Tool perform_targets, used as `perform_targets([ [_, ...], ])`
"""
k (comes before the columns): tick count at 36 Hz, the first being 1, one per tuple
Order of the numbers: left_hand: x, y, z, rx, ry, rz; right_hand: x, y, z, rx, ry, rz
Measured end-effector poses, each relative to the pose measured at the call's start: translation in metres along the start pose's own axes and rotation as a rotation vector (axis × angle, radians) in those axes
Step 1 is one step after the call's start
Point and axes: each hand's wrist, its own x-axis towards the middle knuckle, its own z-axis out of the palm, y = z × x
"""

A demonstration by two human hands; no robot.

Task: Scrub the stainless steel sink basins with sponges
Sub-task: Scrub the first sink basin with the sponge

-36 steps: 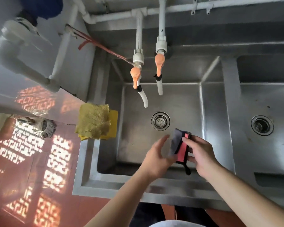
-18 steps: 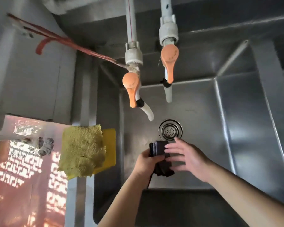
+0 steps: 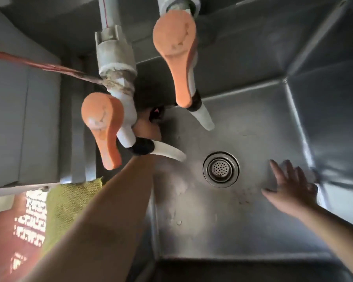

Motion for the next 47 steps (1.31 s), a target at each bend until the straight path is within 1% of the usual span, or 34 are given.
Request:
perform_targets([
  [2,0.007,0.003,0.008,0.132,-0.028,0.069,0.002,-0.004,0.012,-0.007,0.006,0.006],
  [4,0.009,0.002,0.016,0.301,-0.167,0.048,0.001,-0.008,0.023,-0.014,0.022,0.005],
  [5,0.007,0.0,0.02,0.368,-0.251,0.075,0.0,-0.009,0.027,-0.012,0.024,0.004],
  [6,0.006,-0.005,0.025,0.409,-0.301,0.11,0.001,-0.009,0.029,-0.013,0.023,0.001],
  [7,0.005,-0.009,0.028,0.418,-0.313,0.138,0.001,-0.008,0.031,-0.019,0.02,-0.004],
  [10,0.005,-0.017,0.035,0.522,-0.246,0.241,0.003,-0.006,0.031,-0.03,0.002,-0.021],
  [11,0.006,-0.017,0.037,0.551,-0.268,0.272,0.003,-0.005,0.031,-0.033,-0.005,-0.024],
  [14,0.01,-0.02,0.039,0.495,-0.4,0.254,0.003,-0.007,0.031,-0.048,-0.02,-0.025],
  [18,0.017,-0.024,0.043,0.457,-0.498,0.215,0.002,-0.01,0.035,-0.04,-0.004,-0.018],
  [21,0.013,-0.032,0.049,0.477,-0.511,0.213,0.003,-0.01,0.036,-0.035,0.006,-0.01],
  [25,-0.007,-0.054,0.059,0.55,-0.495,0.282,0.005,-0.012,0.035,-0.067,0.009,-0.009],
  [28,-0.032,-0.066,0.06,0.632,-0.506,0.384,0.004,-0.015,0.031,-0.085,0.002,-0.005],
  [29,-0.042,-0.07,0.06,0.624,-0.496,0.398,0.004,-0.015,0.03,-0.092,0.0,-0.003],
  [31,-0.065,-0.078,0.058,0.538,-0.525,0.319,0.002,-0.017,0.027,-0.104,-0.012,0.002],
  [33,-0.088,-0.086,0.058,0.514,-0.575,0.244,0.0,-0.017,0.023,-0.109,-0.028,0.004],
  [37,-0.127,-0.096,0.056,0.497,-0.652,0.187,-0.004,-0.015,0.016,-0.101,-0.068,-0.008],
  [43,-0.183,-0.118,0.045,0.465,-0.723,0.163,-0.011,-0.009,0.007,-0.112,-0.09,-0.03],
  [47,-0.217,-0.133,0.035,0.521,-0.756,0.208,-0.014,-0.002,0.003,-0.149,-0.1,-0.042],
])
